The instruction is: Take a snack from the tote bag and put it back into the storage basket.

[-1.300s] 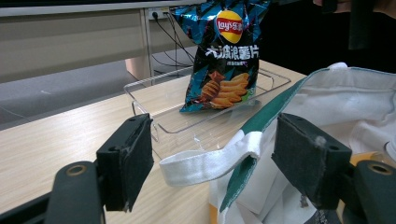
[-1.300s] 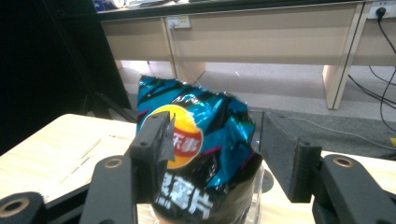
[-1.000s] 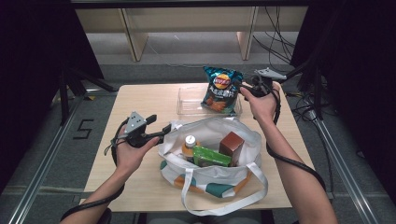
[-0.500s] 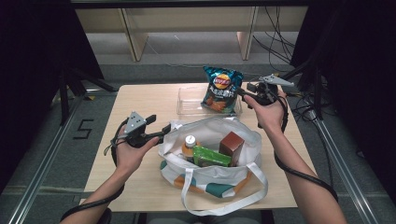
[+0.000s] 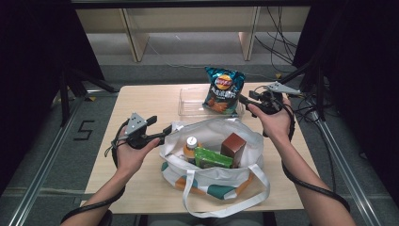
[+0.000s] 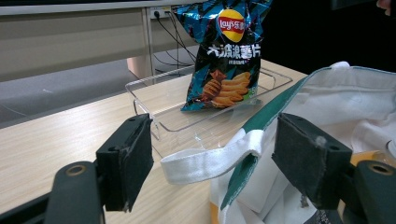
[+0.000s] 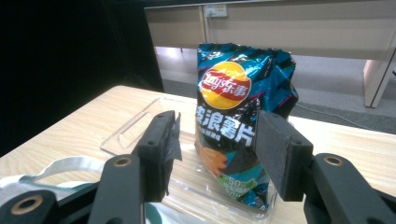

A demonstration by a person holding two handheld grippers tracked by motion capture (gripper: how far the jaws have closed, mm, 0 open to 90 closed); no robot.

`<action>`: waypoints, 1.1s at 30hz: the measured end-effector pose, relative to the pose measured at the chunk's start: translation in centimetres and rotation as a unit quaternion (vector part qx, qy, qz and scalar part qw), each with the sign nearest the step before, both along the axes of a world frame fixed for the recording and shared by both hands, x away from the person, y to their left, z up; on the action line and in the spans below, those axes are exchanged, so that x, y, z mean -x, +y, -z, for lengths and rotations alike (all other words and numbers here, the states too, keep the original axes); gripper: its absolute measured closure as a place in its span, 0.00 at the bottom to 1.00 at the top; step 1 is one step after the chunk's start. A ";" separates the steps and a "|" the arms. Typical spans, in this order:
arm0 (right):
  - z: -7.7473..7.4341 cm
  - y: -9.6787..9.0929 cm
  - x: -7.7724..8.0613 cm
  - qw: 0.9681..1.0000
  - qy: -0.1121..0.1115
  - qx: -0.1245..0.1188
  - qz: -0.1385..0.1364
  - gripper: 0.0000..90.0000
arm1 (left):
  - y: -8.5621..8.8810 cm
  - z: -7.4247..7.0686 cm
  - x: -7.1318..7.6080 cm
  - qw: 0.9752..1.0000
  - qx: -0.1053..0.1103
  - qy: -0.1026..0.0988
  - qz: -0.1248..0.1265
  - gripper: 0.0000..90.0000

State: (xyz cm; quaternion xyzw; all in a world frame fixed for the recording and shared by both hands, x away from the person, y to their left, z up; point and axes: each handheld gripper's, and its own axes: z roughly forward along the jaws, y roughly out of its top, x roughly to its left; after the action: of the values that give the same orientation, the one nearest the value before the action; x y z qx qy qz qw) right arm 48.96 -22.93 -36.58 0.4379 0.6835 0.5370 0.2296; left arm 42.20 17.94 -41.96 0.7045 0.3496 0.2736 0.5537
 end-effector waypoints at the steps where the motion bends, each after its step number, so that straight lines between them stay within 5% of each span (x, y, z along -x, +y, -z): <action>1: -0.1 0.1 0.4 1.000 0.010 -0.003 0.002 0.54 | 0.0 0.0 0.0 1.000 0.000 0.001 0.000 0.30; 14: -0.4 -0.8 2.6 1.000 -0.003 0.004 -0.022 0.55 | -0.1 0.2 0.1 1.000 0.010 0.003 0.000 0.30; 18: -0.1 -1.0 3.3 1.000 0.001 0.008 -0.024 0.55 | 0.0 0.1 0.0 1.000 -0.002 -0.002 0.001 0.30; 19: 0.0 -0.9 3.7 1.000 0.011 -0.007 -0.023 0.55 | 0.0 0.2 0.1 1.000 0.002 0.001 -0.001 0.30; 33: 0.1 -0.9 5.7 0.999 0.009 -0.011 -0.043 0.55 | 0.0 0.3 0.0 1.000 0.000 0.003 -0.002 0.30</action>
State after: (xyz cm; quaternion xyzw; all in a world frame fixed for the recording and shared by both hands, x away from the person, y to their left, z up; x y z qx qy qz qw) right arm 43.26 -23.79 -36.65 0.4151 0.6977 0.5502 0.1953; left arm 42.15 17.92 -42.28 0.7043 0.3533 0.2726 0.5521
